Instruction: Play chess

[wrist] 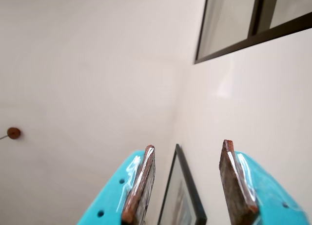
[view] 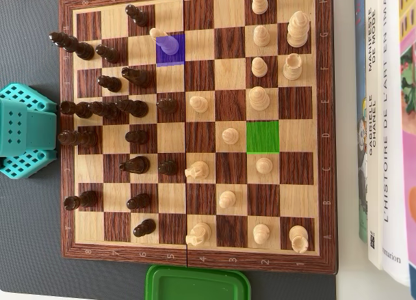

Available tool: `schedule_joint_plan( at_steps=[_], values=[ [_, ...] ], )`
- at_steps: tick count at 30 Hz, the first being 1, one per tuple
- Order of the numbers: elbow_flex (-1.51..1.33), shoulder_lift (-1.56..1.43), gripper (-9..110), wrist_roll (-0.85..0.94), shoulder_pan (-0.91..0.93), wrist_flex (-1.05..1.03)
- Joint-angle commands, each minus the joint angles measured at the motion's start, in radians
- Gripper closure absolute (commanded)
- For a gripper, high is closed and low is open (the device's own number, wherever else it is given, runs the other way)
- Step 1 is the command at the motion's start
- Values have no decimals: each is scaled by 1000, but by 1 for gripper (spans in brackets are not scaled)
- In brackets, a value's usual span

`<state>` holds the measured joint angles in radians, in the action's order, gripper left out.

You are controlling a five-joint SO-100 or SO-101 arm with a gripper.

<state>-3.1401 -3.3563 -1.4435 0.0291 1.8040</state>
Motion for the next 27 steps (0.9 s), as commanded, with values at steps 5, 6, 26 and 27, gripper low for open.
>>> schedule_joint_plan(
  at_steps=[5,6,26,27],
  values=[
    [-20,9,82,0,-6,2],
    [-20,9,82,0,-6,2],
    [279,9,82,9,5,-727],
    [299,9,82,9,5,-808]
  ],
)
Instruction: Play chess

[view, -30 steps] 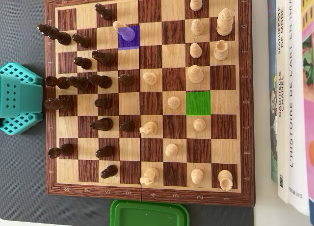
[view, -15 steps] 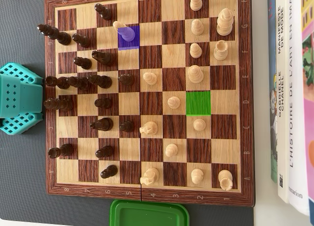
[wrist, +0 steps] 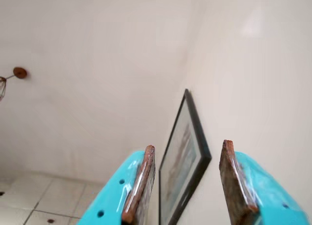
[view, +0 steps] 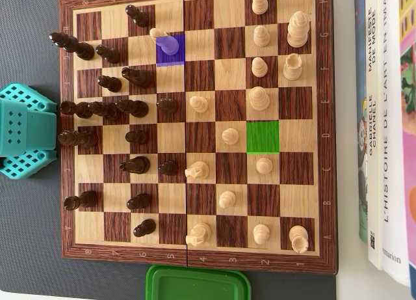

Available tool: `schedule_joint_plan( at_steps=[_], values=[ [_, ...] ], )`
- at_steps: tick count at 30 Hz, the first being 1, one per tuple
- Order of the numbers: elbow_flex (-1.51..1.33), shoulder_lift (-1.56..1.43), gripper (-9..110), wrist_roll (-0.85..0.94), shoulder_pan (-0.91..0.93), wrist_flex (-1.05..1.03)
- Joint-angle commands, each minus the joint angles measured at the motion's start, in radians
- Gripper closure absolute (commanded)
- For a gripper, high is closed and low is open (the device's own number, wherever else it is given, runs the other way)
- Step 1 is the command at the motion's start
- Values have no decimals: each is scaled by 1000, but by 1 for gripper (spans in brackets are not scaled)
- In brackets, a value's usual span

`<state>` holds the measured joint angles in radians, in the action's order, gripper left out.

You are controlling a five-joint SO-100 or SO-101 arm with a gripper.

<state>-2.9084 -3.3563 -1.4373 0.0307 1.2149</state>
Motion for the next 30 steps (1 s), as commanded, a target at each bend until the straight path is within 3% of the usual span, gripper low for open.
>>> schedule_joint_plan(
  at_steps=[1,18,30],
  values=[
    [91,9,82,3,3,-299],
    [436,9,82,2,-11,-1505],
    [476,11,82,2,-81,-2008]
  ],
)
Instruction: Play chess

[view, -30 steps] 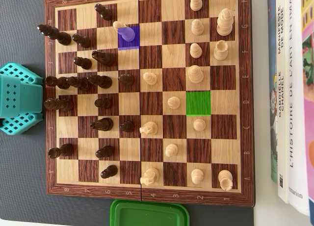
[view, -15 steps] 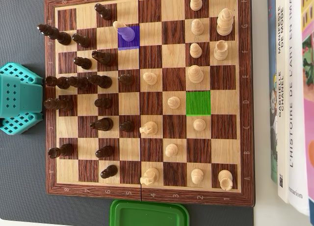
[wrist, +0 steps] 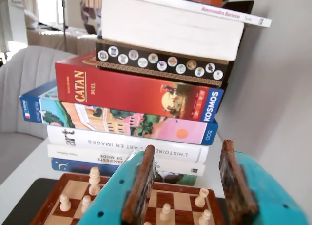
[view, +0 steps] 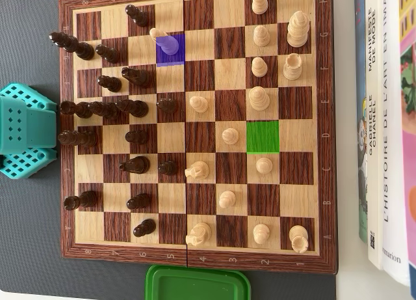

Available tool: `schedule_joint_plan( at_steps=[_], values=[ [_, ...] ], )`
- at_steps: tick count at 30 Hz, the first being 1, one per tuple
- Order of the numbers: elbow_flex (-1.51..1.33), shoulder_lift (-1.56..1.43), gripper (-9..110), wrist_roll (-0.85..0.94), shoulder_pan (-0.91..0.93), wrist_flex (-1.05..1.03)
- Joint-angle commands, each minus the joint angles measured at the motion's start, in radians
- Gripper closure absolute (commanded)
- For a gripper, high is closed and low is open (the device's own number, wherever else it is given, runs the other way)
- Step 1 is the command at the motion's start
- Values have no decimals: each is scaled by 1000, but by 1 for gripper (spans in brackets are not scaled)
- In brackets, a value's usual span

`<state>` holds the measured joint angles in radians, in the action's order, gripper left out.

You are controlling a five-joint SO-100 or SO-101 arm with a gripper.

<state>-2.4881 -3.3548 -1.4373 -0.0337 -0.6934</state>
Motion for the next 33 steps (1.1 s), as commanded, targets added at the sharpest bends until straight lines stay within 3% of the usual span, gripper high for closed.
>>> schedule_joint_plan(
  at_steps=[1,10,19,33],
  values=[
    [66,11,82,2,-31,-147],
    [281,278,82,3,-172,-508],
    [471,569,82,2,-239,-721],
    [531,943,82,-9,-422,-772]
  ],
)
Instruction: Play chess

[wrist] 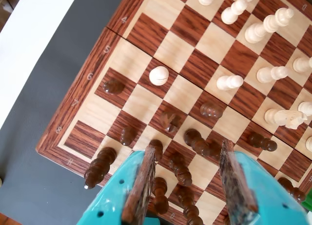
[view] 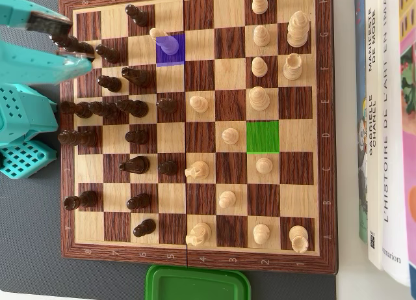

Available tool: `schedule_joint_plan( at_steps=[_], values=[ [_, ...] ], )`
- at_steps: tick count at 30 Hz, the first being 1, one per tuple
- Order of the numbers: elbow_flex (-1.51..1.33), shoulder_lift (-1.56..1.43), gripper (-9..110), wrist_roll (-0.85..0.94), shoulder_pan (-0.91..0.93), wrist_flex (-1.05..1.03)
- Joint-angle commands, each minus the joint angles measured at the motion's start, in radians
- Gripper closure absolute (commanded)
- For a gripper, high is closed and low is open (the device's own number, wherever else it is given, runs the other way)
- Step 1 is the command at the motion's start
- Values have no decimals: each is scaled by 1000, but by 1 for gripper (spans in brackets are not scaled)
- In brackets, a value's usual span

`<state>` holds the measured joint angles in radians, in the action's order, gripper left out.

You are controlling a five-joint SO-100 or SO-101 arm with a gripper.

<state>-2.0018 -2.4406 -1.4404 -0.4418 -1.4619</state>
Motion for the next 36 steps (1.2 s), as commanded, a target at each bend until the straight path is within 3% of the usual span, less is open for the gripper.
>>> schedule_joint_plan(
  at_steps=[1,17,36],
  values=[
    [44,49,82,-6,-25,-2],
    [48,298,82,-9,-92,149],
    [189,552,82,-55,-80,155]
  ],
)
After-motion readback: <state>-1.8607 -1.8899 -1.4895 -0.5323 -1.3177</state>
